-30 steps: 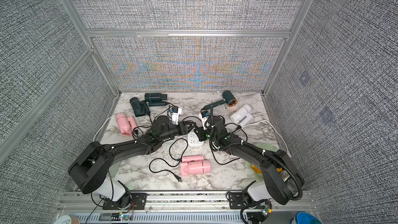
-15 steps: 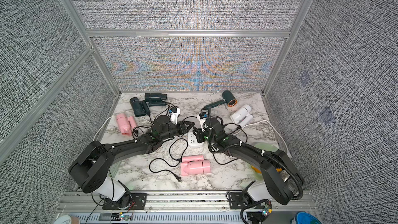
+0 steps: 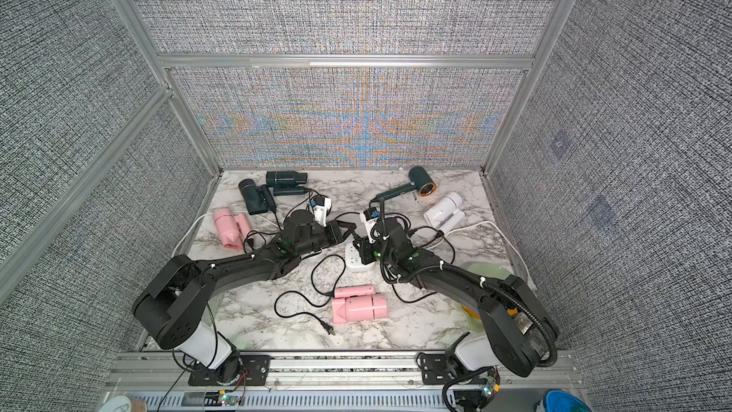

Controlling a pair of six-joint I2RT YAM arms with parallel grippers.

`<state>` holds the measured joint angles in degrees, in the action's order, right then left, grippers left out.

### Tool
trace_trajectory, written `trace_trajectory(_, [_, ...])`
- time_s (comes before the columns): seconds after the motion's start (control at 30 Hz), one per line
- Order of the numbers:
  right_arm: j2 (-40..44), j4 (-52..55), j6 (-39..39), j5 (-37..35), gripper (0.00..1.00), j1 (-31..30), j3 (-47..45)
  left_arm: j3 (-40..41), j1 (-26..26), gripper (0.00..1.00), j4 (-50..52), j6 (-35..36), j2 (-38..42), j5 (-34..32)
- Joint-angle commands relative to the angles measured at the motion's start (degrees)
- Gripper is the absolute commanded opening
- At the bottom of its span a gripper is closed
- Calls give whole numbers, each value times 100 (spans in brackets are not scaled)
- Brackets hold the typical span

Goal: Charge the blow dryers
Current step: Pick up the plug from the center of the board.

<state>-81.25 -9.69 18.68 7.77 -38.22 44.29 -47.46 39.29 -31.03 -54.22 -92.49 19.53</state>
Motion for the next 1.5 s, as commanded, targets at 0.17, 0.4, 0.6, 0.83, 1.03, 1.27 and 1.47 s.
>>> trace_trajectory(0.17, [-26, -111, 44, -50, 23, -32, 58, -20, 0, 4, -141, 243, 40, 156])
trace_trajectory(0.4, [181, 106, 34, 242, 63, -29, 85, -58, -8, 1, 319, 881, 251, 183])
trace_trajectory(0.6, [618, 634, -135, 788, 64, 27, -12, -115, -18, 1, 1114, 1734, 560, 108])
trace_trajectory(0.83, [1076, 1167, -260, 1282, 61, 366, -67, 60, -144, 1, 1358, 1958, 772, 269])
trace_trajectory(1.03, [1014, 1143, -184, 2525, 55, 924, -35, 10, -149, 2, 1617, 2435, 846, 530])
trace_trajectory(1.27, [698, 1150, -334, 3076, 50, 1011, 110, -125, -149, 2, 1931, 2798, 927, 626])
trace_trajectory(1.47, [672, 1349, -156, 2262, 43, 917, 278, -228, -149, 2, 2027, 2714, 811, 529])
